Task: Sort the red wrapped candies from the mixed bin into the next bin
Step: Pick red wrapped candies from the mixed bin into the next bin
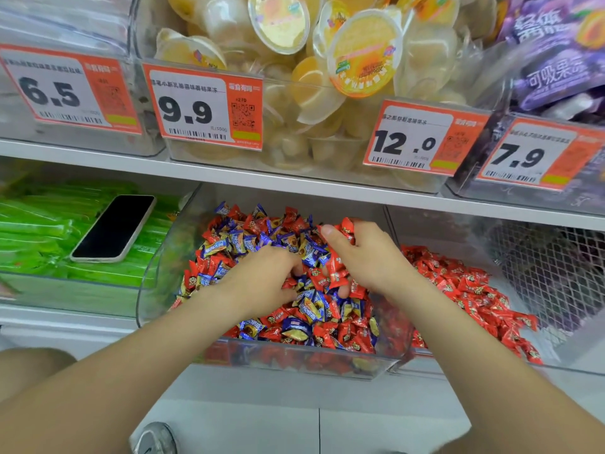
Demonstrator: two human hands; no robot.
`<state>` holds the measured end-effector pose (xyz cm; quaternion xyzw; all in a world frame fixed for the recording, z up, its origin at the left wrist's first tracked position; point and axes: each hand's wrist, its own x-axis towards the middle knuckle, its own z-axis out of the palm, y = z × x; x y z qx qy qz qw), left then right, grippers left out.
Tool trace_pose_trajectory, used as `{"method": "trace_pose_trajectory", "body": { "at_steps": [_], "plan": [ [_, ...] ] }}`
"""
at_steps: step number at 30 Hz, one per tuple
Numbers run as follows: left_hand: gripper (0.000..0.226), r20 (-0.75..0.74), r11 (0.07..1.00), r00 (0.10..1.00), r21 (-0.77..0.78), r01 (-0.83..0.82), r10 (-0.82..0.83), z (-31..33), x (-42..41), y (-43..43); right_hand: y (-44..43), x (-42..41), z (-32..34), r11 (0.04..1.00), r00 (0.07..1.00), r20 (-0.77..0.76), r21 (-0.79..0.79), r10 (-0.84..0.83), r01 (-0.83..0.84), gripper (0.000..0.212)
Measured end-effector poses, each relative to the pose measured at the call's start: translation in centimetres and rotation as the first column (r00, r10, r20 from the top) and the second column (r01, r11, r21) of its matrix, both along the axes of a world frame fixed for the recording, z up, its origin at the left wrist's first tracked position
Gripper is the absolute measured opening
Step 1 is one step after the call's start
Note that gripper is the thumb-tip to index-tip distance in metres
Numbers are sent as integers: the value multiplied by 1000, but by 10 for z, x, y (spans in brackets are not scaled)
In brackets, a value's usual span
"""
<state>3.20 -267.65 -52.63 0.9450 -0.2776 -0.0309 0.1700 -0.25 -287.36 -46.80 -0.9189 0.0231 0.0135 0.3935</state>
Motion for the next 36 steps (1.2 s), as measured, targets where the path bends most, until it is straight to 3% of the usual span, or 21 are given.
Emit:
{"method": "trace_pose_trajectory", "body": {
  "at_steps": [3,5,6,7,9,11,12,14,16,19,22,24,26,28,30,32,34,36],
  "plan": [
    [17,42,1000,999,9,-19,19,3,0,-1,3,-5,2,975,996,-93,222,-9,29,53],
    [23,-37,982,994,-158,-103,98,15,-3,-5,4,-10,4,952,989,-149,301,-6,52,56],
    [25,-159,939,978,-297,-175,132,24,-6,-8,4,-13,6,937,988,-153,346,5,49,53],
    [26,-344,851,931,-448,-275,120,34,-12,-13,4,-16,7,918,991,-136,394,19,37,49],
    [29,-720,577,686,-606,-548,-106,53,-29,-22,4,-23,10,911,999,-35,411,36,-18,38],
    [28,-830,385,442,-552,-740,-341,62,-41,-27,1,-30,10,959,990,128,271,53,-86,23],
    [29,-834,346,380,-522,-780,-400,63,-44,-29,-2,-34,10,977,980,186,187,70,-105,18],
    [33,-824,323,344,-510,-797,-450,62,-45,-32,-13,-44,12,995,964,250,32,88,-99,13],
    [33,-828,380,394,-541,-751,-400,61,-46,-41,-29,-55,16,996,950,307,-80,53,-30,13],
    [34,-717,606,662,-631,-484,-218,63,-57,-64,-71,-64,15,958,932,361,-254,-34,134,17],
    [38,-391,754,905,-643,-136,-170,64,-69,-91,-122,-67,6,866,985,172,-490,-14,98,36],
    [37,-85,835,986,-545,74,-142,62,-71,-105,-148,-73,4,869,999,-10,-493,53,-51,62],
    [35,132,867,985,-472,160,-110,63,-69,-121,-164,-81,5,916,991,-91,-382,93,-121,73],
    [37,240,881,959,-406,242,-153,67,-66,-140,-178,-89,5,961,996,-45,-265,72,-82,72],
    [37,287,914,924,-244,325,-252,70,-63,-161,-189,-94,6,961,998,41,-277,39,-26,75],
    [36,220,939,927,-98,329,-302,68,-56,-176,-194,-96,5,941,998,61,-337,7,14,71],
    [29,190,950,944,-108,292,-269,62,-49,-180,-190,-92,2,924,997,74,-379,-15,42,59],
    [20,265,935,949,-258,242,-172,53,-47,-175,-178,-85,-8,908,991,83,-415,106,-62,50]
  ]
}}
